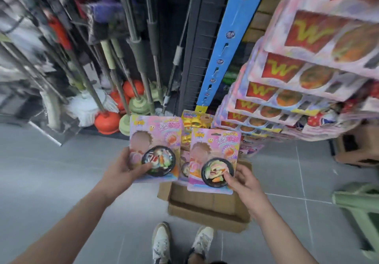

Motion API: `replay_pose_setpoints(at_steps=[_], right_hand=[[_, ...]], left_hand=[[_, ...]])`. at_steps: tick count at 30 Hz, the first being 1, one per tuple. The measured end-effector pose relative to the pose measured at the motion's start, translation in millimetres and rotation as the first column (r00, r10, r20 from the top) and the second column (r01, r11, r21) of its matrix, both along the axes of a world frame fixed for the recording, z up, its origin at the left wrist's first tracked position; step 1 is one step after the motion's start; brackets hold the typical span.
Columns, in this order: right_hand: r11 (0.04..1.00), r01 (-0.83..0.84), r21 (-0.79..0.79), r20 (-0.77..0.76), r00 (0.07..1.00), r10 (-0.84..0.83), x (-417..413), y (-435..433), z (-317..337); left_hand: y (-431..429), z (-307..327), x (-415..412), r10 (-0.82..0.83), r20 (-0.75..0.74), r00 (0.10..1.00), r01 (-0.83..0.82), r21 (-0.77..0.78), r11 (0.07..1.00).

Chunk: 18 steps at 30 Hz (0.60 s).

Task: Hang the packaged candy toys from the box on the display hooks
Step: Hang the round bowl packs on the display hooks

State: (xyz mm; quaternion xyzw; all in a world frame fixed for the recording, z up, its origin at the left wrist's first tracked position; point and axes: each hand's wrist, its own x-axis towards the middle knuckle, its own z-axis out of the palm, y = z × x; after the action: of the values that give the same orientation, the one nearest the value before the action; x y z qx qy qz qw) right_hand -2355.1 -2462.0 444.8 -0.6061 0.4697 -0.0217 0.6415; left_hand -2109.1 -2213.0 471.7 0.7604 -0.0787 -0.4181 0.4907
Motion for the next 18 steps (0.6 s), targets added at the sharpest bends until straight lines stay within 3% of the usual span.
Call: replay_pose_setpoints(at_steps=[8, 18], right_hand=[[1.000, 0.002, -0.021, -0.005, 1.000, -0.002, 23.4, -13.9, 24.5], [0.998, -0.052, -0.018, -0.040, 0.998, 0.051, 79.9, -28.1, -17.0]], left_hand=[[-7.7, 53.0, 6.8, 0.032, -0.085, 0.996, -0.037, -0.057, 0.998], [-33.9, 11.8, 40.5, -0.028, -0.050, 0.998, 0.024, -0.077, 0.997]])
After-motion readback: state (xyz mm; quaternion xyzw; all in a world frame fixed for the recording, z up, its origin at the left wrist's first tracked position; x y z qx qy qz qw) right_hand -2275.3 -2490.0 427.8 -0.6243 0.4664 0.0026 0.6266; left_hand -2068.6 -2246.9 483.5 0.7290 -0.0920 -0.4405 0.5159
